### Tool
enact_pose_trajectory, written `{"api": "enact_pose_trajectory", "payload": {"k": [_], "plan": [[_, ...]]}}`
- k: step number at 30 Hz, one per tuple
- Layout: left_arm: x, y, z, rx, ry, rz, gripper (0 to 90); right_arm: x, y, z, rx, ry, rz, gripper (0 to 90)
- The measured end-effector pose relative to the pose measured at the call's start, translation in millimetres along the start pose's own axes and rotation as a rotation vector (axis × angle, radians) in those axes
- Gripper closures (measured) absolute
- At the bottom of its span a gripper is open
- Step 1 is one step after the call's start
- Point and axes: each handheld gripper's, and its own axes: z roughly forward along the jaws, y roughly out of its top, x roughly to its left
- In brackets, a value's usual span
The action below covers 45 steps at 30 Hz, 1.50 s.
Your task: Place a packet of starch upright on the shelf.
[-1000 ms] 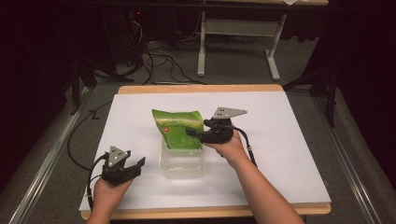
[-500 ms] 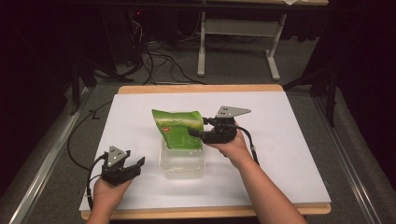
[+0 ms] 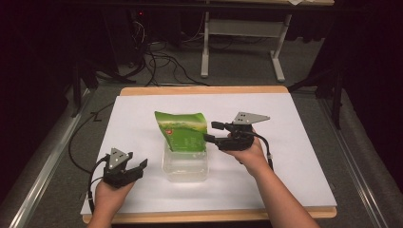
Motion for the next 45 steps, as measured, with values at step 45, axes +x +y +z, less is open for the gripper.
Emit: {"api": "enact_pose_trajectory", "payload": {"k": [45], "plan": [[-5.0, 1.1, 3.4, 0.013, -0.013, 0.014, 37.5, -23.1, -101.0, -143.5, 0.165, -0.544, 0.113, 30.2]]}}
